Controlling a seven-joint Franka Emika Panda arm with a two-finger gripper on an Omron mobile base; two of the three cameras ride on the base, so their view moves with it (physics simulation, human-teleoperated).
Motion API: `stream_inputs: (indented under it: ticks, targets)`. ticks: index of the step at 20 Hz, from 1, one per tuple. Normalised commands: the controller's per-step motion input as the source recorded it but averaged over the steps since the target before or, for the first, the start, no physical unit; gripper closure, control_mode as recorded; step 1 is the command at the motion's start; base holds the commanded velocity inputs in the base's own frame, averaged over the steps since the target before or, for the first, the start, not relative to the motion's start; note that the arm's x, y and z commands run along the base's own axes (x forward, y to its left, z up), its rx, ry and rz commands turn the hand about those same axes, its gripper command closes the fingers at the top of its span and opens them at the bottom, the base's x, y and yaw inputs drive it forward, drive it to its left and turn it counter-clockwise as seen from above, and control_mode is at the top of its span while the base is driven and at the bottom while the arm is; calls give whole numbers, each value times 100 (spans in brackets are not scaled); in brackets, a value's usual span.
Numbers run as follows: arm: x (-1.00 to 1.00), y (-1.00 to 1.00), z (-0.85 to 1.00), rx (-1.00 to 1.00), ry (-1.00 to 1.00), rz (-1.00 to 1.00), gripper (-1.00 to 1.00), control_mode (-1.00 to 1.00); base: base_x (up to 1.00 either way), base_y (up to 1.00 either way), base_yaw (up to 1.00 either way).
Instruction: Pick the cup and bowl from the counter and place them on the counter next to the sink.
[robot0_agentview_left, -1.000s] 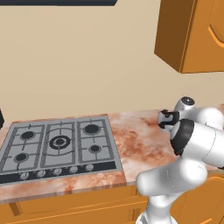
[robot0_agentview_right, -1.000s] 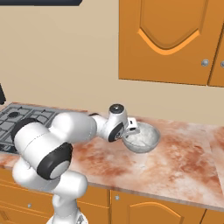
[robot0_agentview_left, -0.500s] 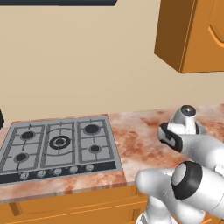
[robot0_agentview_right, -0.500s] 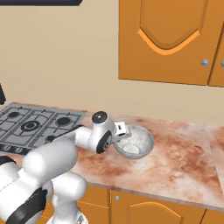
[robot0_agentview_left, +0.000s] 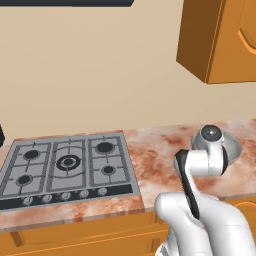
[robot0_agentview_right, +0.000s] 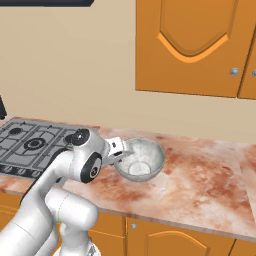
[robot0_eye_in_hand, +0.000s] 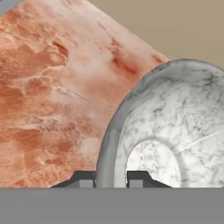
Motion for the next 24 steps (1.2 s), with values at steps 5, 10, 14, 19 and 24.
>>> stream_inputs:
  ticks: [5, 10, 14, 19, 24]
  targets:
    - [-1, 0, 54, -2, 0, 0, 100, -100, 0, 0, 0]
    - [0, 0, 34, 0, 1, 8, 100, -100, 0, 0, 0]
    - [15, -5, 52, 7, 8, 12, 100, -100, 0, 0, 0]
    - [14, -11, 66, 10, 21, 9, 100, -100, 0, 0, 0]
    - [-33, -12, 31, 5, 25, 0, 100, -100, 0, 0, 0]
